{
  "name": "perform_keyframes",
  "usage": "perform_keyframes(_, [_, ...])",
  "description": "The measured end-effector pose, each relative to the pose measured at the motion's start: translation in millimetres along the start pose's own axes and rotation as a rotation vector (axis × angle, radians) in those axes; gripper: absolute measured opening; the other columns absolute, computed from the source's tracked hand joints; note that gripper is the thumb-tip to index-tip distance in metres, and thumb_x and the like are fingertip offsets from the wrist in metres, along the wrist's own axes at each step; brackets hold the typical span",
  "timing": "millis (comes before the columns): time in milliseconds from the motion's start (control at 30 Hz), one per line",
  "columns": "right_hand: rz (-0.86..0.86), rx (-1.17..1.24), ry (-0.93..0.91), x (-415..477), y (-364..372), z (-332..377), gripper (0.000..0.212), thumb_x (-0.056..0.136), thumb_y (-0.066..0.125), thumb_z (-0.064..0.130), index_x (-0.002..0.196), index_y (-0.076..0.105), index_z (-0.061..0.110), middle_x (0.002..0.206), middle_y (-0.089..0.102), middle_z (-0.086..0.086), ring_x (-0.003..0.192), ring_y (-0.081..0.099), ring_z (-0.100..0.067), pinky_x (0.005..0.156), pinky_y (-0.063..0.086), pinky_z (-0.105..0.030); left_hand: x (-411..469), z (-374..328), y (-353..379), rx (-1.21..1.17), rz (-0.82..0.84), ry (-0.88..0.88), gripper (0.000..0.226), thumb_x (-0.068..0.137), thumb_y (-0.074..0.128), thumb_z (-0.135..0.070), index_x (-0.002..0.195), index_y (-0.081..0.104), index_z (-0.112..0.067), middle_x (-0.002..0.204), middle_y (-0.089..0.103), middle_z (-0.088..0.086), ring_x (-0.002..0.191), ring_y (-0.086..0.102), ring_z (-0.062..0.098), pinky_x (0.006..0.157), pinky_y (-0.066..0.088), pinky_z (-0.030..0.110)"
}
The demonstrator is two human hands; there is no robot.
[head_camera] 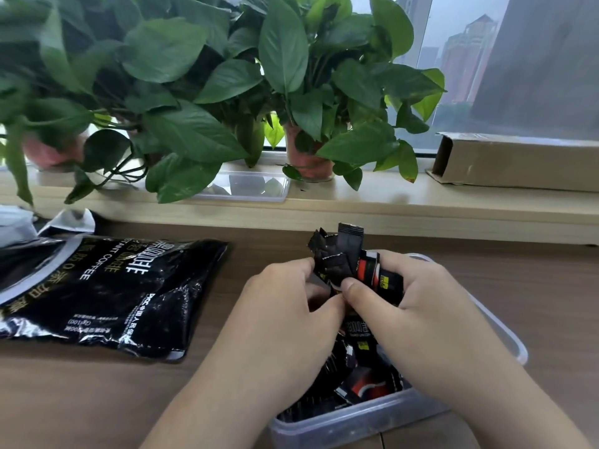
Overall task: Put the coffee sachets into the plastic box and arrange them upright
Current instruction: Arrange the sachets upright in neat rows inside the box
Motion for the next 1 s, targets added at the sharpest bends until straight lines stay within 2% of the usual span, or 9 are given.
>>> perform_keyframes(133, [0.044,-0.038,-0.025,0,1,-5,0.015,0.095,0.055,0.036,0.092,0.069,0.035,0.081,0.074,0.013,0.073,0.068,-0.006,0.067,0.054,-0.028,-1,-2,1,0.02,-0.01,0.001,0.007,0.095,0.06,-0.03,0.099,0.064,-0.034,0.062,0.072,-0.014,0.038,0.045,0.001,0.044,0.032,0.012])
perform_keyframes(233, [0.054,-0.077,-0.062,0,1,-5,0.017,0.097,0.052,0.037,0.092,0.067,0.033,0.082,0.072,0.015,0.075,0.067,-0.004,0.068,0.053,-0.025,-2,0,4,-0.037,-0.017,-0.023,0.01,0.095,0.063,-0.031,0.091,0.06,-0.04,0.054,0.067,-0.013,0.044,0.053,0.0,0.05,0.047,0.016])
perform_keyframes(333, [0.045,-0.106,-0.132,-1,2,-2,0.017,0.096,0.05,0.037,0.093,0.066,0.033,0.084,0.07,0.014,0.08,0.064,-0.005,0.067,0.049,-0.021,-1,4,6,-0.188,-0.004,-0.073,0.013,0.089,0.063,-0.034,0.099,0.067,-0.042,0.072,0.077,-0.003,0.072,0.074,0.018,0.075,0.063,0.045])
perform_keyframes(533, [0.033,-0.137,-0.254,-3,8,2,0.019,0.098,0.049,0.035,0.106,0.066,0.034,0.091,0.066,0.014,0.089,0.062,-0.005,0.077,0.049,-0.027,-2,4,1,-0.456,-0.011,-0.216,0.026,0.099,0.059,-0.006,0.1,0.072,-0.029,0.086,0.08,0.0,0.076,0.077,0.023,0.073,0.064,0.041])
perform_keyframes(600, [0.023,-0.151,-0.29,-3,8,2,0.019,0.099,0.052,0.032,0.112,0.066,0.035,0.093,0.065,0.017,0.091,0.062,-0.003,0.077,0.048,-0.023,-1,4,1,-0.517,-0.019,-0.236,0.032,0.098,0.058,-0.003,0.122,0.06,-0.024,0.091,0.08,0.001,0.074,0.078,0.025,0.071,0.064,0.042])
perform_keyframes(667, [0.001,-0.173,-0.32,-2,7,3,0.025,0.094,0.053,0.033,0.116,0.065,0.037,0.091,0.064,0.021,0.089,0.06,0.001,0.075,0.046,-0.015,-1,5,0,-0.588,-0.035,-0.26,0.07,0.098,0.057,-0.001,0.146,0.033,-0.046,0.103,0.077,0.002,0.074,0.078,0.03,0.068,0.064,0.043])
perform_keyframes(767, [-0.013,-0.192,-0.352,-2,7,3,0.033,0.092,0.055,0.03,0.123,0.065,0.033,0.093,0.063,0.024,0.089,0.061,0.003,0.075,0.045,-0.012,-1,1,-1,-0.651,-0.03,-0.255,0.09,0.098,0.055,0.002,0.152,0.01,-0.055,0.112,0.07,0.002,0.071,0.078,0.032,0.064,0.064,0.041])
perform_keyframes(900, [0.017,-0.173,-0.402,-4,7,6,0.033,0.094,0.057,0.025,0.125,0.065,0.032,0.1,0.066,0.02,0.094,0.065,-0.006,0.076,0.053,-0.026,4,5,0,-0.803,-0.092,-0.317,0.073,0.097,0.058,-0.01,0.147,0.028,-0.055,0.094,0.071,0.013,0.065,0.077,0.029,0.064,0.063,0.042])
perform_keyframes(1000, [0.039,-0.146,-0.409,-5,8,8,0.032,0.096,0.055,0.027,0.127,0.064,0.033,0.103,0.066,0.018,0.098,0.066,-0.009,0.078,0.054,-0.028,2,6,-2,-0.827,-0.094,-0.314,0.047,0.097,0.062,-0.031,0.138,0.043,-0.042,0.103,0.073,0.016,0.074,0.079,0.028,0.074,0.064,0.045])
Point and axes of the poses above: each hand's wrist, its own x-axis towards the middle knuckle, its own y-axis out of the palm, z = x × y, the point moved 4 cm from there along x, towards the middle knuckle
